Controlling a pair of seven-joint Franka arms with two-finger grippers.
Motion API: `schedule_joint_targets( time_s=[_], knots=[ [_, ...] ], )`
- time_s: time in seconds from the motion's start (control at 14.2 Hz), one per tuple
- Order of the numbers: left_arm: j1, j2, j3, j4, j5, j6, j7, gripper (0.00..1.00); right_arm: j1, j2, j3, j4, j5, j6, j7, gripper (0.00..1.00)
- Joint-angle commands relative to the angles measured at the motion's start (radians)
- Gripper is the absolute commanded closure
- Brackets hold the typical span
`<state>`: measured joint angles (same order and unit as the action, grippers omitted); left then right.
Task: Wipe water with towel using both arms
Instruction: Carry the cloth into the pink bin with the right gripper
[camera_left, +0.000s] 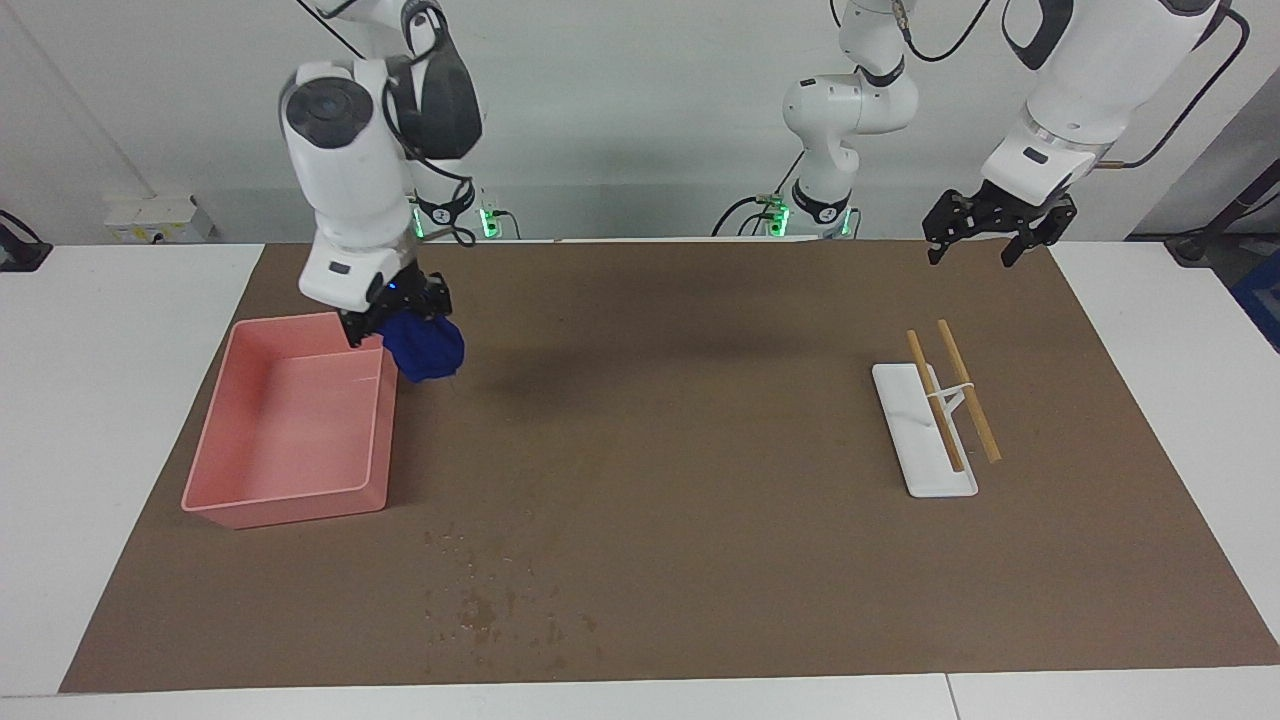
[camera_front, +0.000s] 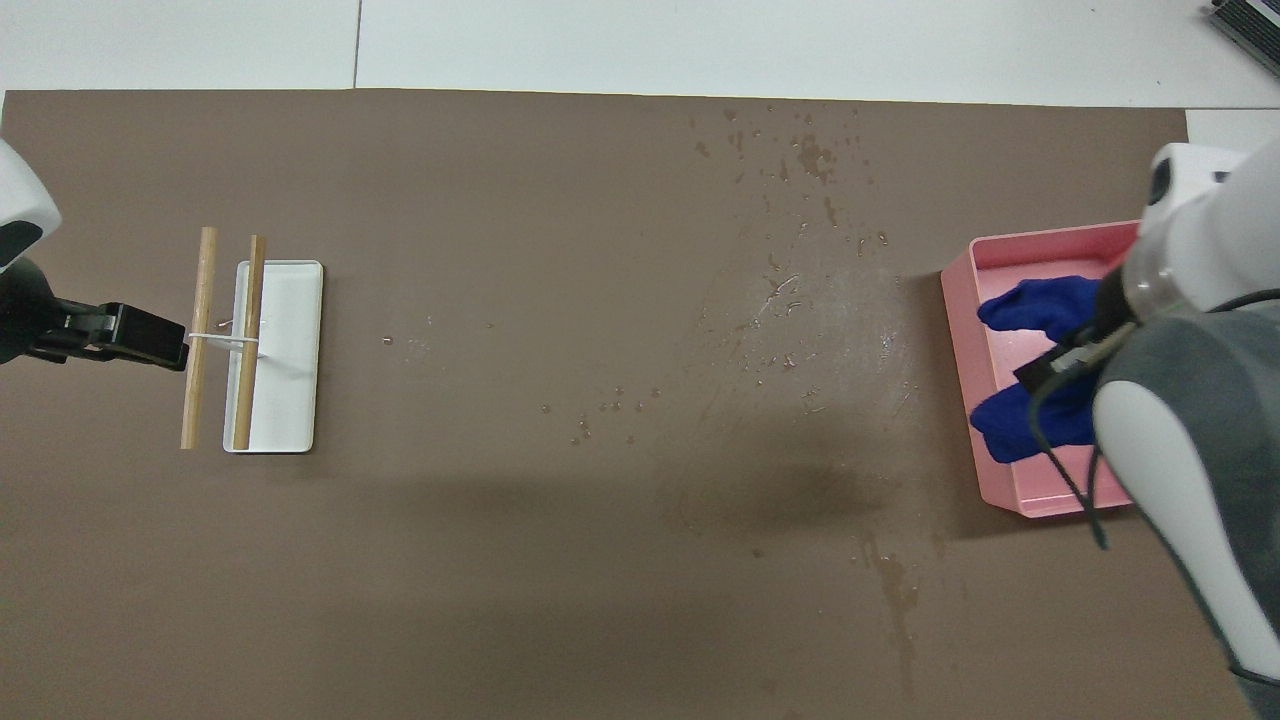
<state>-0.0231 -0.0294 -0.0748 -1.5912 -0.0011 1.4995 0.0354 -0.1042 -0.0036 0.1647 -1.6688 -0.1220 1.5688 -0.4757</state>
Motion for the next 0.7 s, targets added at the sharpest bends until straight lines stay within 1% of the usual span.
schedule_joint_targets(
  time_s=[0.0,0.07,0.21,0.42,0.63],
  knots=[
    [-0.009,-0.023,0.012,-0.027,0.0,0.008,0.003,0.0,-0.121,0.005,0.007,0.024,0.012,-0.012,-0.192,1.0],
    [-0.009,-0.023,0.012,-0.027,0.0,0.008,0.003,0.0,-0.153,0.005,0.009,0.02,0.01,-0.001,-0.223,1.0],
    [-0.009,-0.023,0.012,-0.027,0.0,0.008,0.003,0.0,-0.16,-0.005,0.009,-0.014,0.005,0.064,-0.225,1.0],
    [-0.009,-0.023,0.012,-0.027,0.0,0.008,0.003,0.0,-0.164,-0.033,0.009,-0.155,0.004,0.229,-0.224,1.0],
    [-0.009,-0.023,0.012,-0.027,0.0,0.008,0.003,0.0,-0.192,-0.036,0.009,-0.224,0.005,0.331,-0.222,1.0]
  ],
)
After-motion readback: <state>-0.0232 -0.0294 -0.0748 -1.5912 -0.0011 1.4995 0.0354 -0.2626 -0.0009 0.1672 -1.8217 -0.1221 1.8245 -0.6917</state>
